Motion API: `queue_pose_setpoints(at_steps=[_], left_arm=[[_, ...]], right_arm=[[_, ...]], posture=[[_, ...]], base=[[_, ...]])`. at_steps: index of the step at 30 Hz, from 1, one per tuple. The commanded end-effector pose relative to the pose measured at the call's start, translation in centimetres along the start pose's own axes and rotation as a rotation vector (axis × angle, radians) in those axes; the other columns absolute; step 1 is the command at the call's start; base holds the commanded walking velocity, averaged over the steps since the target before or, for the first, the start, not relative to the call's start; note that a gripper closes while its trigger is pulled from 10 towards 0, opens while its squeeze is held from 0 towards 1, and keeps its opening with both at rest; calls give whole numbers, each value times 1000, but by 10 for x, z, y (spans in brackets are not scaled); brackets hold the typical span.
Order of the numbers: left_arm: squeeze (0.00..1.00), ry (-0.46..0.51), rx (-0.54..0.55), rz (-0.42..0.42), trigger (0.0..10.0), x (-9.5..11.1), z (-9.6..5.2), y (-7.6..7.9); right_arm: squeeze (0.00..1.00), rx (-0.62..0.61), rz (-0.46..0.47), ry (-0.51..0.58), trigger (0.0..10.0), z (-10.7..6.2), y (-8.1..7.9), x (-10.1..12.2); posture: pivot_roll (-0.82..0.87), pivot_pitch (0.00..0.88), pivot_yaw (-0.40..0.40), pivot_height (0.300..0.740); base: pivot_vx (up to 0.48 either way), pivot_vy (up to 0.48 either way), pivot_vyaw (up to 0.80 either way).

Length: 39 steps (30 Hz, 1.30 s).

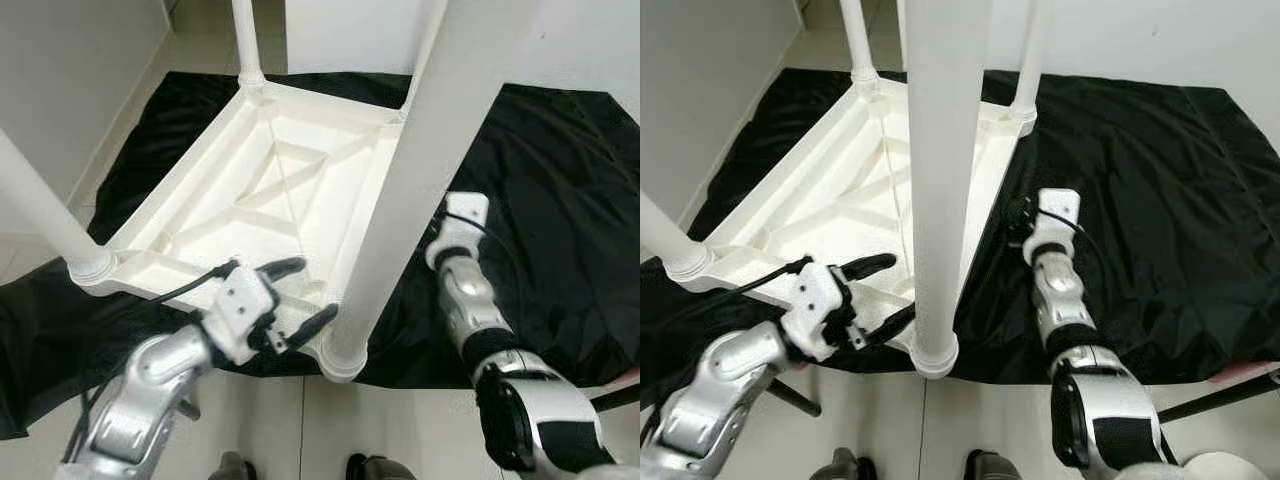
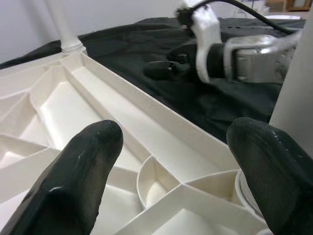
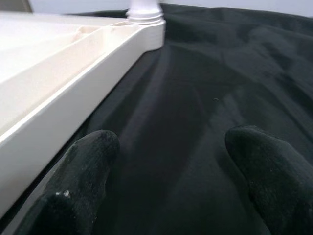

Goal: Building children table

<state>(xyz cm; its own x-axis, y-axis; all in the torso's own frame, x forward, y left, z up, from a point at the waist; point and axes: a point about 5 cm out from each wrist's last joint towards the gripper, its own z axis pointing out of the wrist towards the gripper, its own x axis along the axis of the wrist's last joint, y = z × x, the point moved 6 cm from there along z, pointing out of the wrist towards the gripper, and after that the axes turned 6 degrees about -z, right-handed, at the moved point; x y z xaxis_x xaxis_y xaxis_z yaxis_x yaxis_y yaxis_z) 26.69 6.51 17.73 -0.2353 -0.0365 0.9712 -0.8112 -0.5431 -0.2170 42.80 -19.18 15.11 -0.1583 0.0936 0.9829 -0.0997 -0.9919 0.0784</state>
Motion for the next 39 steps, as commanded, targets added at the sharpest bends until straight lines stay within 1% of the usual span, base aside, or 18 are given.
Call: queue_pose_setpoints(at_steps=[1, 4, 5, 10, 14, 16, 20, 21, 25, 26, 27, 28, 30, 31, 32, 34, 38, 39], left_arm=[[0, -26, -63, -7, 10000, 0, -9, 9], [0, -87, -152, -5, 10000, -8, -23, 21], [0, -87, -152, -5, 10000, -8, -23, 21], [0, -156, -241, 5, 10000, -19, -30, 30], [0, -164, -261, 12, 10000, -21, -30, 31], [0, -197, -305, 23, 10000, -29, -32, 35], [0, -230, -334, 51, 10000, -38, -32, 35], [0, -271, -325, 83, 10000, -47, -31, 30], [0, -296, -314, 110, 10000, -52, -30, 24], [0, -337, -301, 128, 10000, -60, -31, 20], [0, -337, -301, 128, 10000, -60, -31, 20], [0, -367, -292, 141, 10000, -65, -32, 17], [0, -458, -229, 168, 10000, -82, -34, 0], [0, -458, -229, 168, 10000, -82, -34, 0], [0, -494, -209, 159, 10000, -88, -38, -6], [0, -517, -204, 151, 10000, -91, -41, -10], [0, -534, -208, 133, 10000, -93, -45, -11], [0, -541, -196, 117, 6549, -92, -48, -17]], right_arm=[[0, 39, 26, 64, 10000, -8, 0, 7], [0, 168, 26, 118, 10000, -30, -4, 7], [0, 168, 26, 118, 10000, -30, -4, 7], [0, 340, -9, 133, 10000, -60, -4, 7], [0, 366, -24, 127, 10000, -65, -1, 6], [0, 359, -56, 121, 10000, -69, 12, 6], [0, 344, -73, 125, 10000, -69, 19, 8], [0, 343, -75, 131, 10000, -70, 20, 12], [0, 345, -77, 134, 10000, -71, 18, 13], [0, 346, -79, 135, 10000, -72, 18, 14], [0, 346, -79, 135, 10000, -72, 18, 14], [0, 352, -77, 133, 10000, -73, 17, 14], [0, 364, -72, 131, 10000, -75, 14, 16], [0, 364, -72, 131, 10000, -75, 14, 16], [0, 370, -70, 128, 10000, -75, 13, 17], [0, 374, -68, 127, 10000, -76, 13, 18], [0, 375, -68, 124, 10000, -77, 12, 17], [0, 378, -72, 119, 10000, -78, 12, 16]], posture=[[-2, 154, 30, 740], [-8, 158, 34, 740], [-8, 158, 34, 740], [-36, 162, 51, 740], [-40, 160, 53, 740], [-55, 156, 60, 740], [-63, 156, 65, 740], [-69, 156, 70, 740], [-70, 157, 71, 740], [-70, 157, 70, 740], [-70, 157, 70, 740], [-70, 157, 70, 740], [-70, 159, 72, 740], [-70, 159, 72, 740], [-69, 159, 73, 740], [-67, 160, 74, 740], [-64, 162, 76, 740], [-64, 164, 80, 740]], base=[[0, 0, 0], [0, 0, 0], [0, 0, 0], [0, 0, 0], [0, 0, 0], [0, 0, 0], [0, 0, 0], [0, 0, 0], [0, 0, 0], [0, 0, 0], [0, 0, 0], [0, 0, 0], [0, 0, 0], [0, 0, 0], [0, 0, 0], [0, 0, 0], [0, 0, 0], [0, 0, 0]])
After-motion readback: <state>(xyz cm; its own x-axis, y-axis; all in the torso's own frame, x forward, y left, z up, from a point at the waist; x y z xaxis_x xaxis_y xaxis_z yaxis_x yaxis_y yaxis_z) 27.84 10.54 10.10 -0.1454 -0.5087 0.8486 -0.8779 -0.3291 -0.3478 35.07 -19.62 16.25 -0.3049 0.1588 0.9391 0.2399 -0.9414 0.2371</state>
